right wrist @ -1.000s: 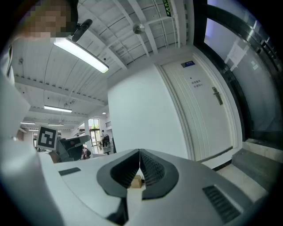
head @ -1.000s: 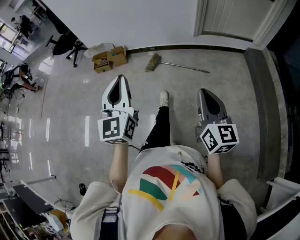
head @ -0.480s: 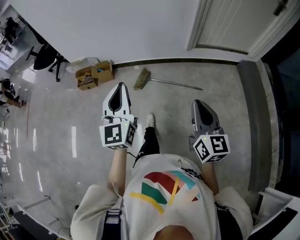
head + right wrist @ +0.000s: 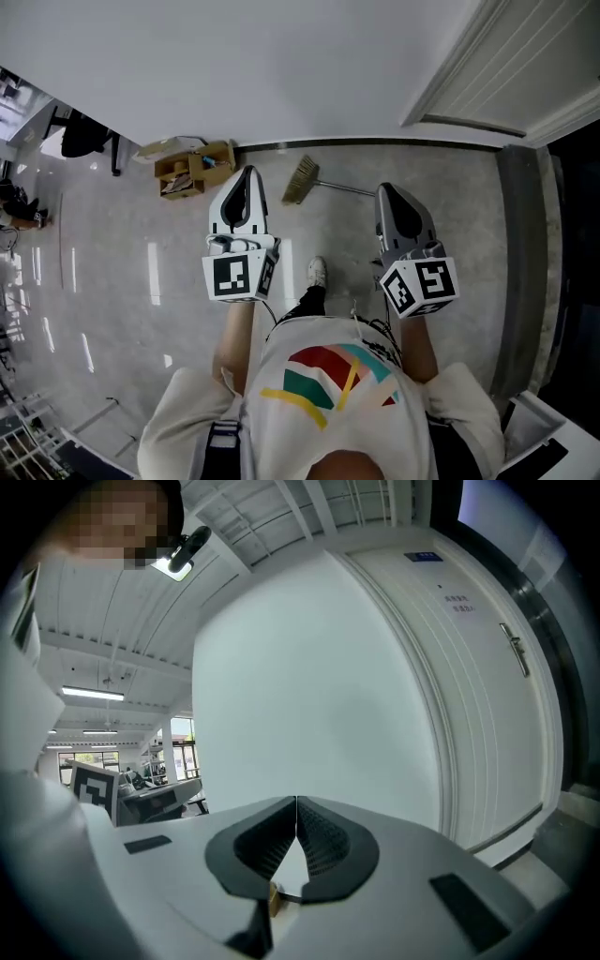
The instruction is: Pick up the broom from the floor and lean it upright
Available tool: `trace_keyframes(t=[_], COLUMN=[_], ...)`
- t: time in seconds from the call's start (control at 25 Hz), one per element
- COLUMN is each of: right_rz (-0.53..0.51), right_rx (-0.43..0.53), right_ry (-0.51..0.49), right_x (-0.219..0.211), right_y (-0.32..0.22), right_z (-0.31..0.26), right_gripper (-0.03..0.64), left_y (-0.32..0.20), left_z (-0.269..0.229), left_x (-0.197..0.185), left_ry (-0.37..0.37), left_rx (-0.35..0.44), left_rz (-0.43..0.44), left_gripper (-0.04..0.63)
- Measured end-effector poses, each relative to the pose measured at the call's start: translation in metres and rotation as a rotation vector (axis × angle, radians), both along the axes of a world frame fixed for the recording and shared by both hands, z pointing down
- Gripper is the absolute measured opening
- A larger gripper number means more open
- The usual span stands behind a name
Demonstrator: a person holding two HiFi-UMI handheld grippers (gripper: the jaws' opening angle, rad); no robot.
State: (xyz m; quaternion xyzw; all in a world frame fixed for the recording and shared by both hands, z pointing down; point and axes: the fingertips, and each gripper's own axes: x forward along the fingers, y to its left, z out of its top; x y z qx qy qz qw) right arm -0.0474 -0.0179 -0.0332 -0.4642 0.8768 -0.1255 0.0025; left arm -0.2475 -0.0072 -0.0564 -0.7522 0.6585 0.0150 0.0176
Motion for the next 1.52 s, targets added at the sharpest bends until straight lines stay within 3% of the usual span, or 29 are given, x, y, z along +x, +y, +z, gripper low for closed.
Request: trace_keyframes(t=[0.12,0.32,0.48,0.88,1.16,1.32,1.52], right_rz=[0.026,0.075,0.075,0.000,-0.053,-0.051,-0.082], right_rx=[-0.041,-0.105,-0.141,-0.034,0.001,-0.057,-0.143], right_ry=[0.007,0.031,0.010,0.027,0.032,0.028,0.064], right_x=[-0.004,0.025,0.043,0.062,0.080,0.084,0.068], right_y=[-0.032,-0.054,-0.069,-0.113,-0.126,-0.132,-0.152], right_z=[0.013,0.038,0.049,0.021,0.048,0.072,0.111], right_gripper=[0.012,0.012,0.012,0.012,0.012,0.012,0.014], left_y=[-0.040,-0.076,-0.086,-0.110,-0.118,-0.129,-0.161], left_z=[0.015,0.030,0.027,0.018,0.044,0.063,0.102], left_x=[-0.010,0.006,0.038,0.065,0.089,0.092,0.094], left_ry=[0.024,0.134,0.117,0.066,0.019,0.029,0.104], left_rx=[-0.042,-0.080,-0.082,-0.067,-0.156,-0.171,-0.179], left_rz=[0.026,0.032,0.084,0.063,0.060,0.061,0.056], left_gripper=[0.046,0.046,0.046,0.046,0.046,0.046,0.046])
